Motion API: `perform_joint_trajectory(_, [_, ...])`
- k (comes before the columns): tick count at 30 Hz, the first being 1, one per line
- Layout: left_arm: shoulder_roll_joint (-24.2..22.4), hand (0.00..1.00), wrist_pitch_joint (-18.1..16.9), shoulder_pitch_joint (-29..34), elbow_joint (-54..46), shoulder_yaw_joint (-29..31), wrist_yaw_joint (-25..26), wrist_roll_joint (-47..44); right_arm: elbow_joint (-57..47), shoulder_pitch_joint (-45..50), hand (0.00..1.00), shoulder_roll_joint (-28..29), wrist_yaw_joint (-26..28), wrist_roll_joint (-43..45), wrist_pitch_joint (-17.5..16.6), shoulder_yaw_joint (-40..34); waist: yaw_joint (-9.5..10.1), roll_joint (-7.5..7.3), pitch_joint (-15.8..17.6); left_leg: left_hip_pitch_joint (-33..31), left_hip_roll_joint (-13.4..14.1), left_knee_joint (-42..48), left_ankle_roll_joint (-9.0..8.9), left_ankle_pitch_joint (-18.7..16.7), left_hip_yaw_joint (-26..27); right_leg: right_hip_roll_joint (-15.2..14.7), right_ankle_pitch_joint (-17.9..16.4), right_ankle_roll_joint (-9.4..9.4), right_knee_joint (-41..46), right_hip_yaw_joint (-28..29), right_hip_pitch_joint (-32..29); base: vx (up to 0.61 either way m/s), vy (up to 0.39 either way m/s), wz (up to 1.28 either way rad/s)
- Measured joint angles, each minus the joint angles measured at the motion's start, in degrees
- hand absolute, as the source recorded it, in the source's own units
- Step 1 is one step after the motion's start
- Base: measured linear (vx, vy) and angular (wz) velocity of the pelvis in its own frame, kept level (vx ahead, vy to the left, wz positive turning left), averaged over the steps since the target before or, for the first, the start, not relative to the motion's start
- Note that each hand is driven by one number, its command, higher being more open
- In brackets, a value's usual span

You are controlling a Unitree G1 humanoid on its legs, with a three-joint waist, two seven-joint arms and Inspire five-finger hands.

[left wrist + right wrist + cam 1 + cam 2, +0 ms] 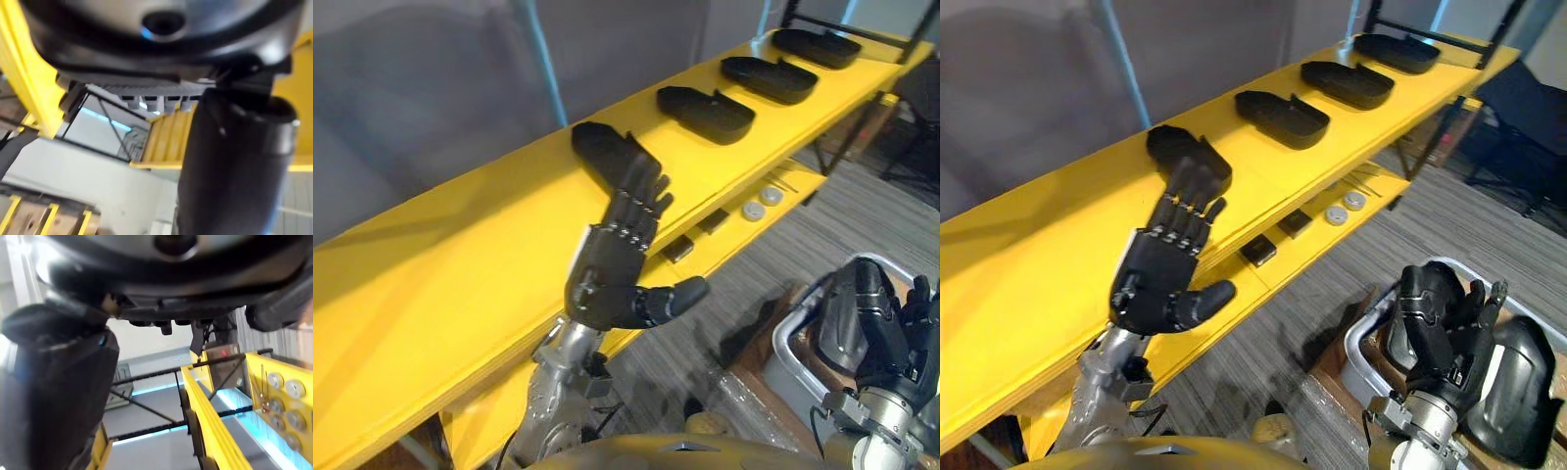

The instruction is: Walk over and take three plastic housings, then place them on the shelf

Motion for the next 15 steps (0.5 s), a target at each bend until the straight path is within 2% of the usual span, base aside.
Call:
perform_joint_trajectory(5, [0.15,1.00,2.92,-3.70,1.51,-2.48,2.43,0.80,1.93,-0.88,1.00,-1.21,2.70,1.47,-0.15,2.96,0.06,0.15,-0.05,-0.11,0.26,1.14,-0.30,-1.88,0.50,0.51,0.15,0.04,0.11,1.78,-1.08,0.00,-0.006,-0.23])
perform_joint_trajectory(6, [0.38,1.00,2.97,-3.67,1.70,-2.31,3.49,1.66,2.75,-2.02,1.00,-2.19,3.66,1.48,-0.13,4.43,0.64,-0.17,0.15,-1.24,0.03,4.18,-0.42,-4.45,-2.96,0.61,0.37,-0.11,0.14,2.79,-1.23,-0.01,0.019,-0.75])
perform_joint_trajectory(7, [1.01,1.00,3.00,-3.45,1.68,-1.96,5.44,1.94,3.60,-4.03,1.00,-4.45,5.10,0.99,-0.12,7.32,2.96,0.07,0.08,-4.52,-1.44,11.26,0.16,-9.96,-13.12,1.36,0.72,-0.72,0.11,5.77,-2.00,-0.01,0.031,-0.92])
perform_joint_trajectory(9, [1.08,1.00,3.21,-2.59,1.54,0.65,6.11,1.92,5.19,-7.42,1.00,-7.12,6.73,0.46,-0.05,10.73,5.10,0.96,0.33,-6.28,-3.32,17.71,0.96,-14.54,-22.33,2.71,1.09,-1.13,0.04,8.80,-1.96,0.00,0.063,-1.03])
perform_joint_trajectory(10, [0.96,1.00,3.23,-1.12,0.74,3.59,6.20,1.88,6.48,-9.82,1.00,-7.93,7.85,0.41,0.02,12.63,5.92,1.30,0.49,-6.45,-3.63,20.16,1.61,-16.00,-25.11,3.57,1.23,-1.11,0.06,10.45,-1.79,0.02,0.084,-0.94])
perform_joint_trajectory(11, [0.88,1.00,3.20,0.06,-0.12,6.02,6.17,1.83,7.15,-11.32,1.00,-8.13,8.30,0.40,0.08,13.52,6.69,1.55,0.54,-6.48,-3.66,21.20,1.48,-17.10,-27.20,4.15,1.42,-1.01,0.02,11.70,-1.94,0.03,0.073,-0.66])
perform_joint_trajectory(13, [0.59,1.00,3.14,1.30,-1.32,9.09,6.06,1.70,7.59,-12.60,1.00,-8.13,8.95,0.41,0.45,13.97,6.98,1.52,0.67,-6.96,-3.70,22.24,1.78,-17.95,-27.47,4.25,1.75,-0.54,-0.19,12.07,-2.03,0.02,0.053,-0.24])
perform_joint_trajectory(15, [0.59,1.00,2.61,1.46,-1.45,11.18,5.79,1.69,7.62,-12.79,1.00,-8.13,9.10,0.62,0.98,14.19,8.30,1.16,0.95,-6.99,-3.87,22.99,2.35,-18.68,-27.02,4.11,1.80,-0.44,0.09,12.47,-2.08,0.03,0.087,-0.09])
